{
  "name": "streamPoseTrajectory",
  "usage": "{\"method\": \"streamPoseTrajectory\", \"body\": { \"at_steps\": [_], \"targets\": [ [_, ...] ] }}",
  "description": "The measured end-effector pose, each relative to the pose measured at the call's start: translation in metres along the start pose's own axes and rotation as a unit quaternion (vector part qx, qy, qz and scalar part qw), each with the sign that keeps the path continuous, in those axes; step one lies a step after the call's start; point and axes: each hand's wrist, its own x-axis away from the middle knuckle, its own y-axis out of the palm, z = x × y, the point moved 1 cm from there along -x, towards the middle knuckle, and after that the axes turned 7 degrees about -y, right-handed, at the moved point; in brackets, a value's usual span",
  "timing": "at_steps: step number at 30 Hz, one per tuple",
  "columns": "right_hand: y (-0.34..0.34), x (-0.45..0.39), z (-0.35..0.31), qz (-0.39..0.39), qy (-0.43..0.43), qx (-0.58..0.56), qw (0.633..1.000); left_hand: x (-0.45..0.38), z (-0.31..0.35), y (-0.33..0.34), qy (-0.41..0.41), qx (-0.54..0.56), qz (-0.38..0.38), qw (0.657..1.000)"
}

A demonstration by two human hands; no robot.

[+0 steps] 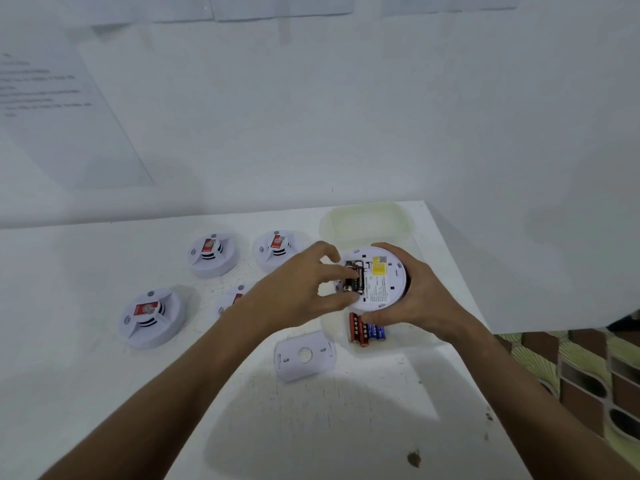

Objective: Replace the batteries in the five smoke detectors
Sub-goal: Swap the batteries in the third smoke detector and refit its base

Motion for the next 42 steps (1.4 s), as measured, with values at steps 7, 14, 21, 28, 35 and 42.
{"method": "streamPoseTrajectory", "body": {
  "at_steps": [7, 14, 21, 28, 35, 42],
  "targets": [
    [-0.027, 0.011, 0.004, 0.034, -0.004, -0.002, 0.999, -0.016, 0.036, 0.009, -0.040, 0.094, 0.116, 0.988],
    [-0.071, 0.040, 0.016, 0.079, 0.015, -0.019, 0.997, -0.034, 0.050, 0.023, -0.166, 0.236, 0.154, 0.945],
    [-0.102, 0.061, 0.031, 0.055, 0.025, -0.029, 0.998, -0.039, 0.063, 0.066, -0.161, 0.022, -0.021, 0.986],
    [-0.099, 0.062, 0.037, 0.001, 0.018, -0.037, 0.999, -0.045, 0.062, 0.099, -0.199, -0.099, -0.046, 0.974],
    [-0.098, 0.062, 0.036, -0.019, 0.010, -0.048, 0.999, -0.036, 0.077, 0.087, -0.204, -0.091, 0.091, 0.970],
    [-0.090, 0.058, 0.034, -0.018, -0.019, -0.043, 0.999, -0.043, 0.104, 0.064, -0.079, 0.117, 0.011, 0.990]
  ]
}}
